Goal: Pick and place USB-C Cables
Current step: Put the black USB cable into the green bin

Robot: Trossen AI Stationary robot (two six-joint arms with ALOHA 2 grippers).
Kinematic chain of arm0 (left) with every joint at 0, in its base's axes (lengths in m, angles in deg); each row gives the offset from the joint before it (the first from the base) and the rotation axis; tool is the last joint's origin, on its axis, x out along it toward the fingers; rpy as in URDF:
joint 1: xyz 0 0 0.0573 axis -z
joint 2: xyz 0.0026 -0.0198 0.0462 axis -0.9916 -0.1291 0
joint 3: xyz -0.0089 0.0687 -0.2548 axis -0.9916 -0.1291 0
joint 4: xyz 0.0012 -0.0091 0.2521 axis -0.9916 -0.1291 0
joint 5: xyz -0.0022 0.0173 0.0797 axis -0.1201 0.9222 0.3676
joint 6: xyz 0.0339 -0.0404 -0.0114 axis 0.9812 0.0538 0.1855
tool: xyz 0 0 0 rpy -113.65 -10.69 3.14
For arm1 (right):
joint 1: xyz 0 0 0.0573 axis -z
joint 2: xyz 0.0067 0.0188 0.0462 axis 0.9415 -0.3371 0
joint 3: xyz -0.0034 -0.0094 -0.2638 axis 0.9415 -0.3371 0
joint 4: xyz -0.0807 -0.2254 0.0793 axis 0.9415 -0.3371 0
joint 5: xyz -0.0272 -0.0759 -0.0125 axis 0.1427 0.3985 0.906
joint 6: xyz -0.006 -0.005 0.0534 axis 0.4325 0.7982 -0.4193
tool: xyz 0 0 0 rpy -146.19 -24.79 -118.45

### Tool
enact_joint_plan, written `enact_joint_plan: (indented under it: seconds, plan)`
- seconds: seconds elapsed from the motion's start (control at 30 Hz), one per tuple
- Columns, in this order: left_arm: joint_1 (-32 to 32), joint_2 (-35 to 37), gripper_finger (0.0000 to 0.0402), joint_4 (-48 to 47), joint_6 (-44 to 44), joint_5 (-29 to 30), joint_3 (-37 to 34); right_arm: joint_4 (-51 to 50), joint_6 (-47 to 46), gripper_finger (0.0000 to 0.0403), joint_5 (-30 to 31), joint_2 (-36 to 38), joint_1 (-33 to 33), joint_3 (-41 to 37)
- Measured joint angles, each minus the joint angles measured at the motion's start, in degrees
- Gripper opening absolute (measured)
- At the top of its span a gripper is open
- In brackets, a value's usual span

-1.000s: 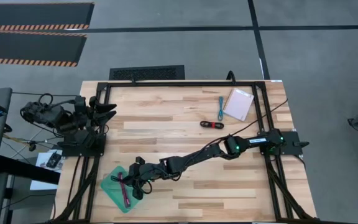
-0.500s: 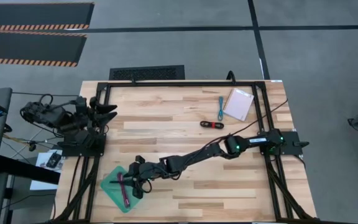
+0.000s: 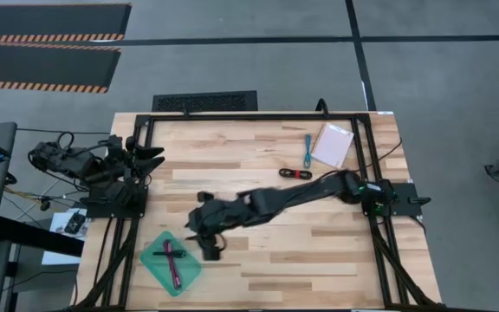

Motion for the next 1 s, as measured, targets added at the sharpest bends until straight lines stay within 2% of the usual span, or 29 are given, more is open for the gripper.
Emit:
enact_joint_plan:
  seconds: [0.13, 0.23, 0.43, 0.53, 0.67, 0.77, 1.0]
  plan:
    - [0.0, 0.0, 0.0194, -0.3, 0.06, -0.02, 0.0, -13.62, 4.37, 0.018, 0.2, 8.33, 0.52, 0.09]
    - [0.02, 0.0, 0.0194, -0.55, 0.0, -0.05, 0.0, -25.97, 5.35, 0.0175, 3.95, 13.73, 1.39, 0.08]
    - [0.02, 0.0, 0.0194, -1.62, -1.49, -2.16, 0.0, -50.47, -0.31, 0.0167, 8.6, 20.78, 3.08, 0.01]
    - [0.02, 0.0, 0.0194, -1.61, -1.64, -2.66, 0.0, -54.46, -2.32, 0.0166, 12.35, 23.9, 3.14, -2.91]
    - [0.02, 0.0, 0.0194, -1.82, -3.22, -2.7, 0.0, -53.8, -4.61, 0.0168, 14.7, 30.71, 3.14, -12.32]
    - [0.0, 0.0, 0.0194, -3.07, -4.76, -2.78, 0.0, -49.12, -5.29, 0.0167, 15.7, 36.96, 3.51, -22.39]
    - [0.02, -0.02, 0.0194, -6.76, -8.19, -2.98, 0.0, -23.2, -4.22, 0.0161, 15.16, 53.95, 5.95, -50.2]
